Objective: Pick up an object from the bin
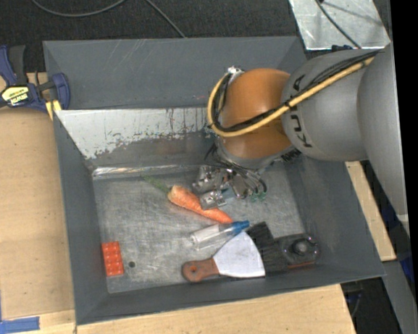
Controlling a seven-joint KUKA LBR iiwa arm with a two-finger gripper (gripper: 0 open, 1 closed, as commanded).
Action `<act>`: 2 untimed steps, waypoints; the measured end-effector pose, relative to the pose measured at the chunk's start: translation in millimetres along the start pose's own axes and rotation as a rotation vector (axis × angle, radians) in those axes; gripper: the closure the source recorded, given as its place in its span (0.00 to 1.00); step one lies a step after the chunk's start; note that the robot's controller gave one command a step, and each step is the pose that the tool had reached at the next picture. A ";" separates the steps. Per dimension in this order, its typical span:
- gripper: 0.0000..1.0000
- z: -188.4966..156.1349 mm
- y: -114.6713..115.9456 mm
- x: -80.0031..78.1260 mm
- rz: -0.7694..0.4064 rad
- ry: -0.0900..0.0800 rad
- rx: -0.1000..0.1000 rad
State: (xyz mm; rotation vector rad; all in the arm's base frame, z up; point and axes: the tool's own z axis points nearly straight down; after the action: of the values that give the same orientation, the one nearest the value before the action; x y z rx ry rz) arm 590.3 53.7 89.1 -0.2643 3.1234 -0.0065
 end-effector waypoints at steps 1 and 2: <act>1.00 -3.7 0.7 5.2 0.000 -0.008 0.000; 0.00 -75.1 35.3 -33.6 0.074 0.002 -0.005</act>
Offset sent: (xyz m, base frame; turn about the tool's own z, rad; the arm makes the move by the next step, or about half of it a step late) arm 0.0251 0.0404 0.0732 0.0747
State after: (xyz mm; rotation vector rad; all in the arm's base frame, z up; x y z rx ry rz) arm 617.0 94.5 164.2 -0.1493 3.1331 0.0016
